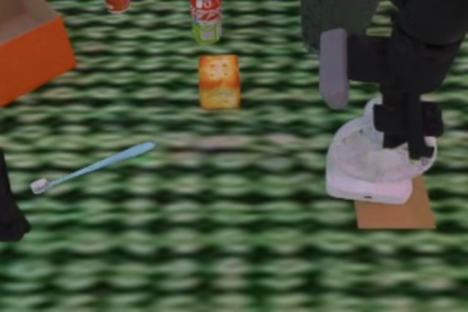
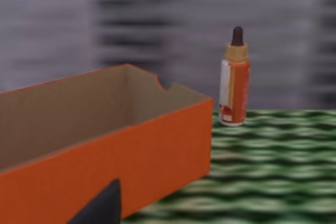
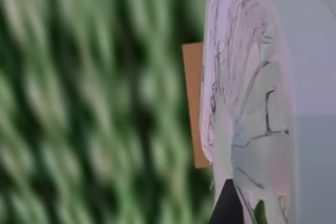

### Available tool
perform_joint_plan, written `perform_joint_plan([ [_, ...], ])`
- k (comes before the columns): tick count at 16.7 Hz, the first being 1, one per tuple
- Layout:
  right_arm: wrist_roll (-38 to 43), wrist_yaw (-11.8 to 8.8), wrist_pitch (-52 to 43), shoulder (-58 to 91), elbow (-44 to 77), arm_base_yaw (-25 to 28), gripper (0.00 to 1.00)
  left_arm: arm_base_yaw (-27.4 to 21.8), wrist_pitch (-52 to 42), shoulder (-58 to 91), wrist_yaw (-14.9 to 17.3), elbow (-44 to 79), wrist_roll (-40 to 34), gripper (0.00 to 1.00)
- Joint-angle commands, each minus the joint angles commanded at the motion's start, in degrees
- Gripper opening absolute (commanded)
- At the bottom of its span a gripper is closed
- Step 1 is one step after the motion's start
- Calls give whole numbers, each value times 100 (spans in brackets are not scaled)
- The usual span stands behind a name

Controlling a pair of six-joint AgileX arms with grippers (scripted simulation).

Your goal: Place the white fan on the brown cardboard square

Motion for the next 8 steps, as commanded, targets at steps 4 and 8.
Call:
perform_joint_plan([
  [4,-1196,-6,157,-383,-543,-480,0,0,0,0,0,0,0,100],
  [8,-1494,-7,199,-492,-704,-621,0,0,0,0,0,0,0,100],
])
